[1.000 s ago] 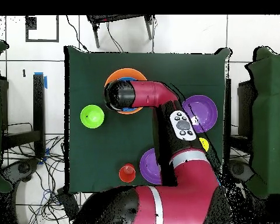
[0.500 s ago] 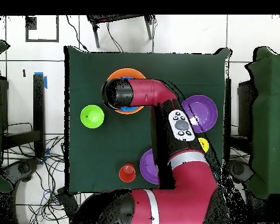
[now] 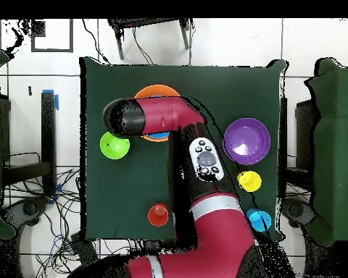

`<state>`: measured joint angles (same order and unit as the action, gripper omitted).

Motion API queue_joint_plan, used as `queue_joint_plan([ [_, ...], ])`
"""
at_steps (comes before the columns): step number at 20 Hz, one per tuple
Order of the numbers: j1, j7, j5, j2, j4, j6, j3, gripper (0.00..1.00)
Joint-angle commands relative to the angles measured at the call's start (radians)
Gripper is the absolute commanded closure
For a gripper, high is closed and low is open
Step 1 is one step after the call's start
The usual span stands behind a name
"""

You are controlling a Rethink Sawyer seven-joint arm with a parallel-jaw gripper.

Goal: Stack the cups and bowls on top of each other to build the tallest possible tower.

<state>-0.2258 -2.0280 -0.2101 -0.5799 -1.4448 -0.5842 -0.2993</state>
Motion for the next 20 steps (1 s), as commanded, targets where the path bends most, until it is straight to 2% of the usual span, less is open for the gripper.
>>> queue_joint_plan([
  [1,0.045,-0.009,-0.096,-0.047,-0.145,-0.02,0.052,0.0],
  [4,0.061,-0.031,-0.09,-0.058,-0.179,-0.015,0.068,0.0],
  [9,0.066,-0.054,-0.085,-0.088,-0.277,0.067,0.072,0.0],
  [14,0.102,-0.079,-0.098,-0.088,-0.303,0.126,0.106,0.0],
  [20,0.132,-0.111,-0.084,-0.072,-0.342,0.228,0.128,0.0],
])
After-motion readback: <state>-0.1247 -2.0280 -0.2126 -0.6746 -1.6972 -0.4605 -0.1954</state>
